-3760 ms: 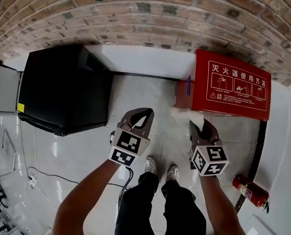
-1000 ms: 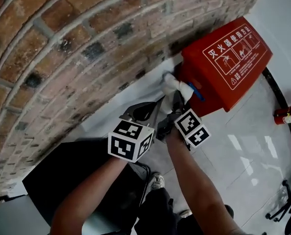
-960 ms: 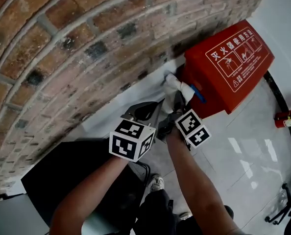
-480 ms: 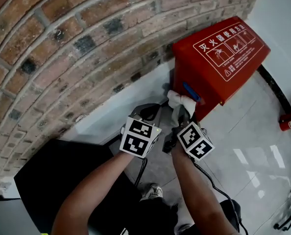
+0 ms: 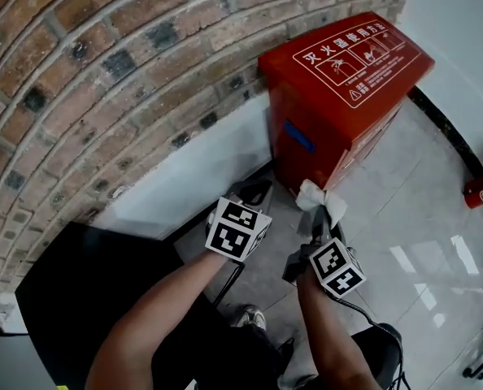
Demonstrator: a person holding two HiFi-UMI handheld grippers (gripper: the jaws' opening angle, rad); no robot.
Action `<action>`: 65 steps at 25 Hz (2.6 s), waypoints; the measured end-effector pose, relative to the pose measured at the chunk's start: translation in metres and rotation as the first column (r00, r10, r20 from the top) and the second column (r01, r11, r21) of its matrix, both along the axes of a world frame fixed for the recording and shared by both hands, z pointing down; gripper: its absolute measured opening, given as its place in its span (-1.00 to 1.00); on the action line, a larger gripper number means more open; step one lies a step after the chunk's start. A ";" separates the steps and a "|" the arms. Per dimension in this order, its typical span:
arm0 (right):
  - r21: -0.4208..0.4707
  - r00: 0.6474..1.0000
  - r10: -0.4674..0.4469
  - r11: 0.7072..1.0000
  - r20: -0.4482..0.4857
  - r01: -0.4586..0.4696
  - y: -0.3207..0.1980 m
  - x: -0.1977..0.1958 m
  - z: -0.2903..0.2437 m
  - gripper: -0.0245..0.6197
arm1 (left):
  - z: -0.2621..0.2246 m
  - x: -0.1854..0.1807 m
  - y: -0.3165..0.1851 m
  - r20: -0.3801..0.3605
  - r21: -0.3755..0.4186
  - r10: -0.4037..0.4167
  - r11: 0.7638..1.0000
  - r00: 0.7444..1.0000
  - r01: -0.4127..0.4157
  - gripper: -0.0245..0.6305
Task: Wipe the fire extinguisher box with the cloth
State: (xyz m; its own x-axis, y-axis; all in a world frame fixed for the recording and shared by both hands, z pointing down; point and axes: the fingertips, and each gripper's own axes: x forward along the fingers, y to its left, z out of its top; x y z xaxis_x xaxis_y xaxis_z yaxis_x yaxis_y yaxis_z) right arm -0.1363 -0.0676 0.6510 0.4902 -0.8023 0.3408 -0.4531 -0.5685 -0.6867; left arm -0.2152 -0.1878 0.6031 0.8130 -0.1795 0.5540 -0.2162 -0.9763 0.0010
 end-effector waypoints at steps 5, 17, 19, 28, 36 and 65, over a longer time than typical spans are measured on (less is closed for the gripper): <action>-0.024 0.993 -0.105 0.994 0.049 0.106 -0.037 -0.029 0.039 -0.66 | 0.023 -0.010 -0.013 0.014 -0.006 -0.022 1.000 1.000 0.023 -0.93; -0.010 0.985 -0.138 0.990 0.100 0.140 -0.175 -0.020 0.084 -0.66 | 0.031 -0.033 -0.060 0.043 0.011 -0.045 0.999 0.998 0.044 -0.93; -0.010 0.988 -0.116 0.993 0.105 0.118 -0.180 -0.018 0.086 -0.66 | 0.030 -0.031 -0.063 0.029 0.003 -0.049 0.999 0.998 0.049 -0.93; -0.040 0.995 -0.086 0.995 0.058 0.088 -0.104 -0.011 0.084 -0.66 | 0.049 -0.020 -0.040 0.042 -0.043 -0.045 0.998 0.998 0.047 -0.93; -0.078 0.998 -0.056 0.995 0.040 0.059 -0.032 -0.004 0.088 -0.66 | 0.057 0.003 -0.003 0.028 -0.062 -0.005 0.998 1.000 0.007 -0.93; -0.143 0.984 -0.111 0.981 0.136 0.130 -0.143 -0.017 0.181 -0.66 | 0.075 -0.020 -0.048 0.031 -0.139 -0.072 0.987 0.997 0.075 -0.93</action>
State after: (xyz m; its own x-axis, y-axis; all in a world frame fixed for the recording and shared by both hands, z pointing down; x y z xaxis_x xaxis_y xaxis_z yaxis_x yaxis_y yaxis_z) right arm -0.1537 -0.2104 0.8316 0.3379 -0.7872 0.5159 -0.4393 -0.6167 -0.6532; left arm -0.2352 -0.2359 0.6776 0.7856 -0.1576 0.5983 -0.2891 -0.9485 0.1297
